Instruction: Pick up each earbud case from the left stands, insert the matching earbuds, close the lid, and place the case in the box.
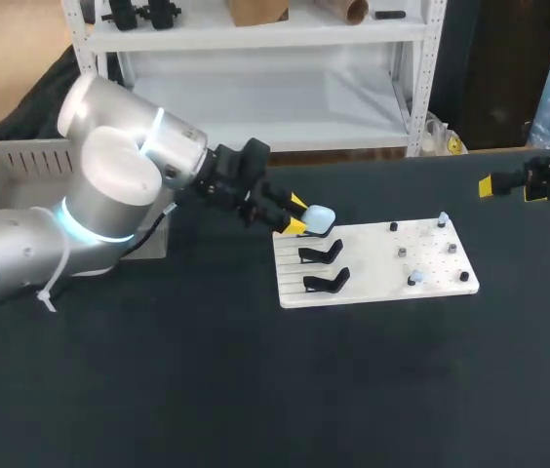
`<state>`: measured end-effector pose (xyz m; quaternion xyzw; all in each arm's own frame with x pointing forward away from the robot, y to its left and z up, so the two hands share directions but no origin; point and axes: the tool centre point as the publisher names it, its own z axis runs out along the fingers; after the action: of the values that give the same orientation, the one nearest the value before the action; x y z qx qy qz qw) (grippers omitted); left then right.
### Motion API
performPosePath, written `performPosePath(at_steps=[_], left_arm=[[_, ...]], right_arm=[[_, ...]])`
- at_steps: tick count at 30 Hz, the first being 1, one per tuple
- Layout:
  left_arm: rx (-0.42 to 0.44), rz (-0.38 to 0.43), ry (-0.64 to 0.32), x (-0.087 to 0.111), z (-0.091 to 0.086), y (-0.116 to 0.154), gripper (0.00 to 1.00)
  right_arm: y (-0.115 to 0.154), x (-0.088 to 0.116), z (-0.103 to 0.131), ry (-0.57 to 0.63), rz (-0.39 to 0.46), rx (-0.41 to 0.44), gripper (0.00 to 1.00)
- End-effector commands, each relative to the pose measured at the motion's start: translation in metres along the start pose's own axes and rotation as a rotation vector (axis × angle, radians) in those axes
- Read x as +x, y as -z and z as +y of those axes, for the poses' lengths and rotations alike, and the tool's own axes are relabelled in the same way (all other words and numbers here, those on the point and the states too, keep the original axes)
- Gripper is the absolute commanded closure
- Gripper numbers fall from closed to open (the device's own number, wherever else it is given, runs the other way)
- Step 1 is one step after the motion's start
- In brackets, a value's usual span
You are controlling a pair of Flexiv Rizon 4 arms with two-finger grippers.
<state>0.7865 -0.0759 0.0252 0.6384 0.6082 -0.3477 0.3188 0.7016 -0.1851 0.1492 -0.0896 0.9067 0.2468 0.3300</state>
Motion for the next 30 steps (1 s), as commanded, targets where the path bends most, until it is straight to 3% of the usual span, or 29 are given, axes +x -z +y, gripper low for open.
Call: performPosePath(at_steps=[1,19,30], left_arm=[[0.011,-0.001,-0.001,-0.001,0.007,-0.005,0.58],[0.005,-0.011,0.022,-0.004,0.007,-0.016,0.66],[-0.009,-0.040,0.027,-0.002,0.000,-0.014,0.63]], right_arm=[[-0.001,0.000,-0.001,0.001,0.000,-0.001,0.00],[-0.001,0.000,-0.001,0.001,0.000,-0.001,0.00],[-0.001,0.000,-0.001,0.001,0.000,-0.001,0.00]])
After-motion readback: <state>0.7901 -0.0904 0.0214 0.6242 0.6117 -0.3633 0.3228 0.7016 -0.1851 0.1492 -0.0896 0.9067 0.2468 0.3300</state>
